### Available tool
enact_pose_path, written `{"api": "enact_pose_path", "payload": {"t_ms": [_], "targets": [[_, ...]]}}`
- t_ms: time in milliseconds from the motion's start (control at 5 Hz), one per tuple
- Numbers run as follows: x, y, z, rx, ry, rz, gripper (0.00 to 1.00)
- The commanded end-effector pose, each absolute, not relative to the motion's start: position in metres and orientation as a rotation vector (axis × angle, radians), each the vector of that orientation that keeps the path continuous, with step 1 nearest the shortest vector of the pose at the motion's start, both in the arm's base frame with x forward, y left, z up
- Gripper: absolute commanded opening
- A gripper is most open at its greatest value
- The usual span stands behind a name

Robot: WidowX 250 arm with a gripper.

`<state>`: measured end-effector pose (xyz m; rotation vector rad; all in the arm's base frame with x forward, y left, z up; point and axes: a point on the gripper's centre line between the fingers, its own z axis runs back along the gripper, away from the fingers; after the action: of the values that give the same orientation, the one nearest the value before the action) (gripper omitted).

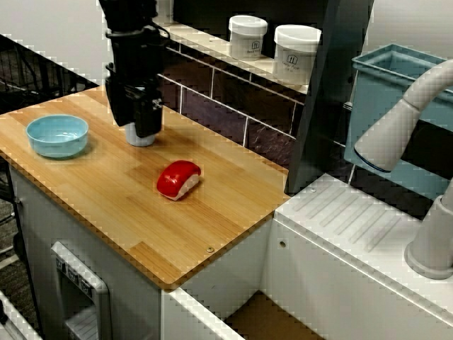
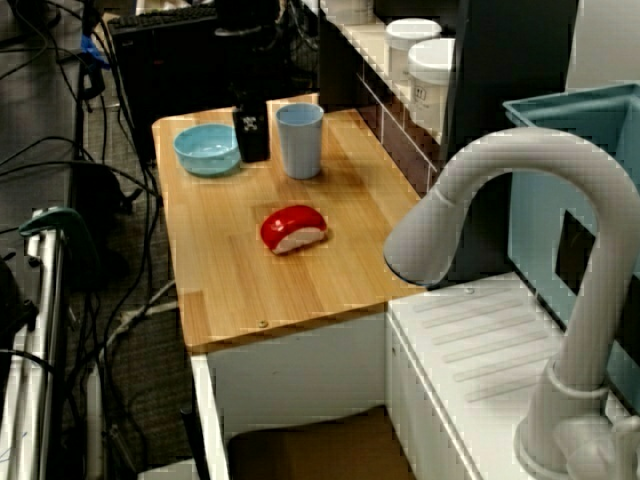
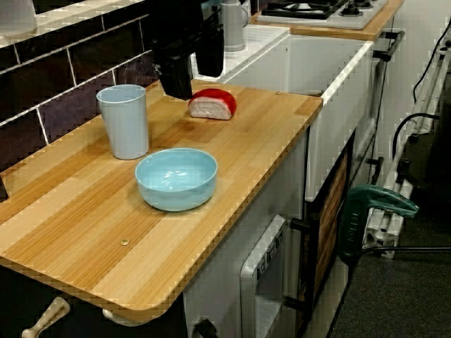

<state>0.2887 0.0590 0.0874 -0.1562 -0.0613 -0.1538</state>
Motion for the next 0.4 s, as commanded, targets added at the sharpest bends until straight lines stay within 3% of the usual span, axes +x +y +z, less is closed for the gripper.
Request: {"api": "enact_pose_path", "payload": {"t_ms": [0,200], "targets": [[0.285,0.102,0.111,-0.114,-0.152,-0.202,1.0],[0.276,0.116,0.103,-0.106,-0.157,-0.183,1.0]]}}
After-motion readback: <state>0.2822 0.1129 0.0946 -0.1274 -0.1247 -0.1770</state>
